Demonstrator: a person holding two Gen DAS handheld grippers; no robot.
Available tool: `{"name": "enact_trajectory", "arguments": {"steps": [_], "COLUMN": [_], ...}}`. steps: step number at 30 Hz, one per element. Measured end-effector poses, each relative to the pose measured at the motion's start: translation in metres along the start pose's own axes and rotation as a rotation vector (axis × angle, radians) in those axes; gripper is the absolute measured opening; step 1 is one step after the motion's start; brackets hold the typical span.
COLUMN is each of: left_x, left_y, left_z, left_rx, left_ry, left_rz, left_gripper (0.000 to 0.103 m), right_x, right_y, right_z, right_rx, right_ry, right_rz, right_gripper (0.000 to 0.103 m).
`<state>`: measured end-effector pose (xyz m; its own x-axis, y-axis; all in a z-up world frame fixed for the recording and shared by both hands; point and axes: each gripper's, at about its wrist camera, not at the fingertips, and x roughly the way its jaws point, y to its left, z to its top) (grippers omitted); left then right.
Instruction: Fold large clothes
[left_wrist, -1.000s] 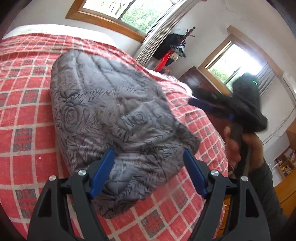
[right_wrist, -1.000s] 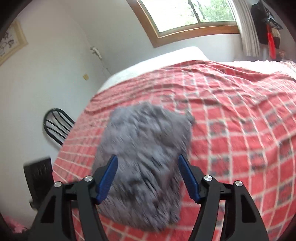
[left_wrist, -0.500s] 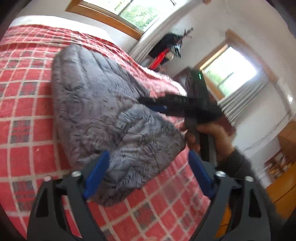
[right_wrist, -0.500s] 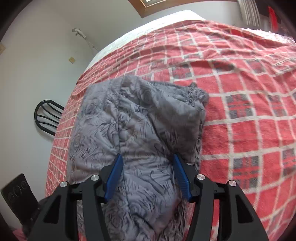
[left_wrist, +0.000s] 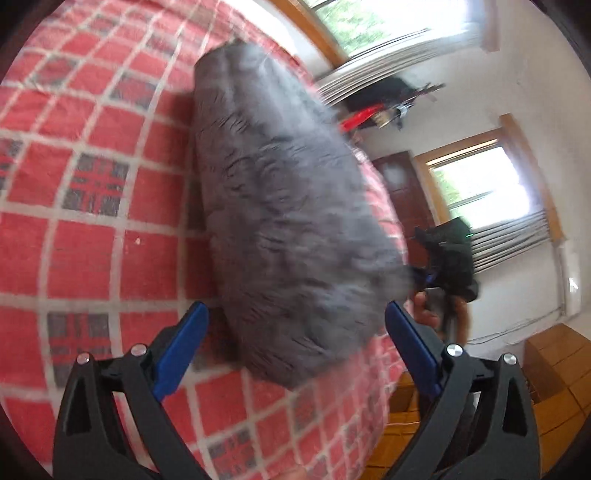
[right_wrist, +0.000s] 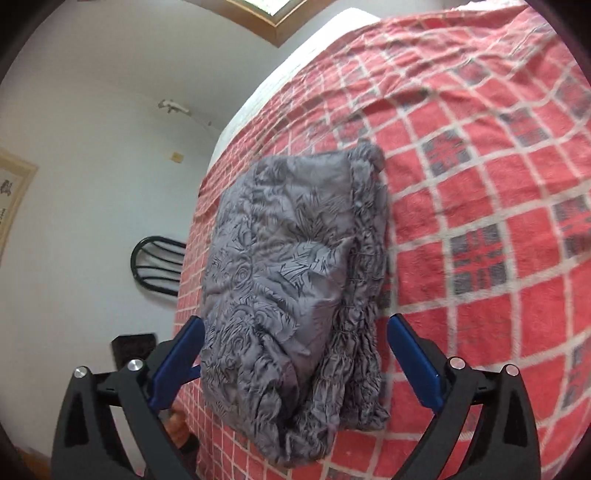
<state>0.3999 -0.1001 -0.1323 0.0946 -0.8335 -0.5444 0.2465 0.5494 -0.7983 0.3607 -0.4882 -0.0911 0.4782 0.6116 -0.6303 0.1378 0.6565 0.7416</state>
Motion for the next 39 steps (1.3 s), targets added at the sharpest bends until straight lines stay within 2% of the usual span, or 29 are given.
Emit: {"name": "enact_trajectory", "arguments": {"steps": [3,8,10,11,12,15,19,21,28,31,35,39], "left_x": [0.018,0.041,0.047,0.047,0.048,0.042,0.033,0.025,-0.026,-0.056,-0.097,-0.127], "left_y": [0.006,0.015,0.015,0.015,0.015,0.017,0.01,0.006,-0.012,-0.012,0.001,0.024], "left_z": [0.008,0.019,0.02,0.02,0.02,0.022,0.027,0.027,0.029,0.01,-0.021,-0.051], "left_rx": [-0.001,-0.032,-0.033,-0.032,-0.033,-0.032,-0.002,0.012,0.039,0.065,0.074,0.061], "left_ry": [0.029,0.085,0.102,0.121,0.125,0.136,0.147,0.149,0.138,0.124,0.105,0.091], "left_rz": [-0.018,-0.091,-0.092,-0.093,-0.092,-0.084,-0.065,-0.058,-0.03,-0.03,-0.035,-0.018], "left_gripper": [0.095,0.095,0.087,0.082,0.08,0.07,0.063,0.062,0.061,0.061,0.062,0.062], "right_x": [0.025,0.058,0.065,0.067,0.069,0.068,0.06,0.057,0.058,0.063,0.078,0.103], "right_y": [-0.011,-0.031,-0.032,-0.03,-0.03,-0.024,-0.014,-0.008,0.037,0.064,0.101,0.113], "right_z": [0.013,0.027,0.026,0.024,0.023,0.016,0.001,-0.006,-0.04,-0.061,-0.106,-0.14], "right_rx": [0.021,0.081,0.07,0.06,0.061,0.063,0.041,0.024,-0.044,-0.088,-0.16,-0.175], "right_ry": [0.032,0.078,0.068,0.069,0.073,0.061,0.043,0.04,0.043,0.061,0.115,0.171], "right_rz": [-0.006,0.07,0.094,0.102,0.117,0.166,0.195,0.205,0.236,0.261,0.284,0.311], "right_gripper": [0.099,0.099,0.1,0.096,0.086,0.066,0.056,0.052,0.05,0.05,0.05,0.05]}}
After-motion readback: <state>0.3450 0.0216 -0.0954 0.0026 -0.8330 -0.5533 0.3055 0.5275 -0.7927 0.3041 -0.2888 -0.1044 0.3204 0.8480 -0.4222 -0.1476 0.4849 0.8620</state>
